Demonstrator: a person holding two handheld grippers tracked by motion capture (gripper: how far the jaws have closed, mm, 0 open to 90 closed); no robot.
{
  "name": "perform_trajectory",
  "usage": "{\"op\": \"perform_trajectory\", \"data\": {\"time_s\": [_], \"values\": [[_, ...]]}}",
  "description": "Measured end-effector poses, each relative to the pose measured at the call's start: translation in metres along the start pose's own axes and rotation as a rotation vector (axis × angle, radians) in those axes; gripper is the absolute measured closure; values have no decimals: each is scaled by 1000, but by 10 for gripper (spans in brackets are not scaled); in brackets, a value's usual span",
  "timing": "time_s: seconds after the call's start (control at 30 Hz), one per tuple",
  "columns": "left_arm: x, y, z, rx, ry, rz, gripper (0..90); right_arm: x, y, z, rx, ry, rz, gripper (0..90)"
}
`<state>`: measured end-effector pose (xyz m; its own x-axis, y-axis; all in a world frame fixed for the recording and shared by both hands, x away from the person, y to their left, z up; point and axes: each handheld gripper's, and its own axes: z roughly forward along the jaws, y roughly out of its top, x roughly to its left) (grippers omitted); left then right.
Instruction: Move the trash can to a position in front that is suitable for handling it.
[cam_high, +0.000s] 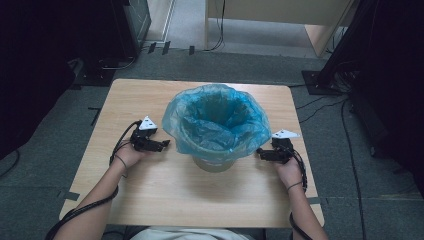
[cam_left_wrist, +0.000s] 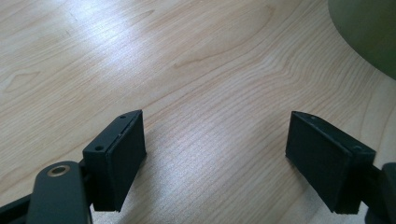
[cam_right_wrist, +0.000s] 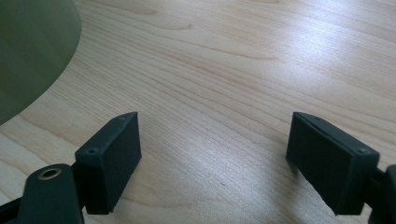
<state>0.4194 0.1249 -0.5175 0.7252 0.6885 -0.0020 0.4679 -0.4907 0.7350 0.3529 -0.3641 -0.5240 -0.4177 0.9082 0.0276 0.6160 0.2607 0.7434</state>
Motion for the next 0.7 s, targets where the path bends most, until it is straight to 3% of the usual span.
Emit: {"op": "perform_trajectory", "data": {"time_s": [0.7], "values": [[-1, 6, 6, 0, 2, -2, 195, 0, 0, 1, 1, 2, -1, 158]]}}
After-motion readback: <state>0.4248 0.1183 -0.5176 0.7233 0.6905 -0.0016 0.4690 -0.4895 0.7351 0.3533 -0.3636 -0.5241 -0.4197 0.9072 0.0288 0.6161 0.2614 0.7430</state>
